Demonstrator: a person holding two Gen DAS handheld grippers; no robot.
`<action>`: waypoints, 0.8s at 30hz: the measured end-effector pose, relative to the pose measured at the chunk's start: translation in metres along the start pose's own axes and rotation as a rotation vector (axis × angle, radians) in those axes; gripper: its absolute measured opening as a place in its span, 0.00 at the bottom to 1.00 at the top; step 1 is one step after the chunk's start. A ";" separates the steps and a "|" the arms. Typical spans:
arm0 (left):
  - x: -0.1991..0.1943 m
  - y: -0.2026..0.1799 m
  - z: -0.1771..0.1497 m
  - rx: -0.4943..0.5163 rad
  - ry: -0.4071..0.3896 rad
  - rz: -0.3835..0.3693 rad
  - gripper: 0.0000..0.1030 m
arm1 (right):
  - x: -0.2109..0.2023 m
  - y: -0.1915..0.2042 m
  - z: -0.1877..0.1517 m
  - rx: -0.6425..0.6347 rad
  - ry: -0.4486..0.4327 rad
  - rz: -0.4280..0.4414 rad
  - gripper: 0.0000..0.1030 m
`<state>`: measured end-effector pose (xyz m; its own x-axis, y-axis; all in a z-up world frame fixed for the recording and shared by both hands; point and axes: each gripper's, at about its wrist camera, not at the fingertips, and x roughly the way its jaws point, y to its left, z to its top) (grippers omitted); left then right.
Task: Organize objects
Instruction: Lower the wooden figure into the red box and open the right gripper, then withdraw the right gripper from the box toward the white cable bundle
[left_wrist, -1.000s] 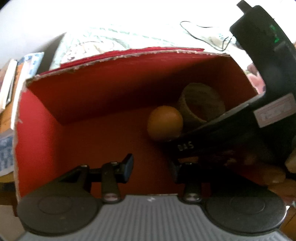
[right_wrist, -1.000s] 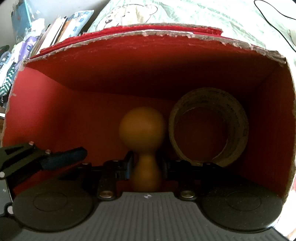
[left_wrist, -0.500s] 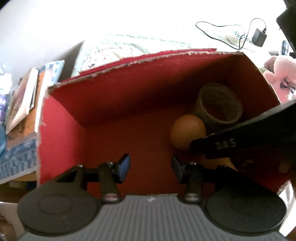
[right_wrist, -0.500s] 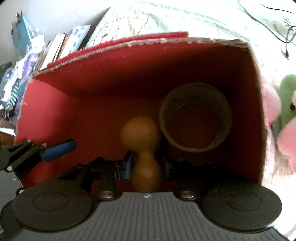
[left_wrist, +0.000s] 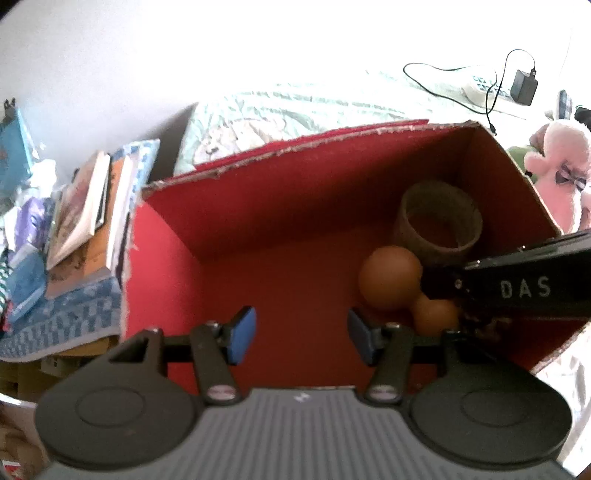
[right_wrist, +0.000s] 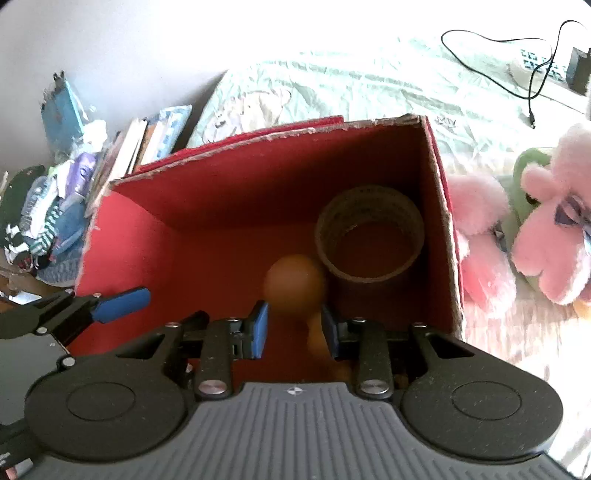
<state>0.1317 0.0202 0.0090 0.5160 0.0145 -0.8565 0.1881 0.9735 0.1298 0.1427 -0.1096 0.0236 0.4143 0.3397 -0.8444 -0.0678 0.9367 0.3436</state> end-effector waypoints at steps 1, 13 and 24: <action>-0.002 0.000 0.000 -0.002 -0.003 0.003 0.58 | -0.005 -0.002 -0.003 0.004 -0.010 0.006 0.33; -0.029 -0.005 -0.013 -0.027 -0.033 0.053 0.64 | -0.035 0.002 -0.028 -0.005 -0.118 -0.003 0.33; -0.059 -0.013 -0.033 -0.046 -0.068 0.122 0.68 | -0.071 0.019 -0.058 -0.123 -0.271 -0.050 0.43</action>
<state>0.0714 0.0137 0.0417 0.5883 0.1190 -0.7998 0.0828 0.9750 0.2060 0.0598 -0.1106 0.0662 0.6458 0.2735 -0.7129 -0.1437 0.9605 0.2384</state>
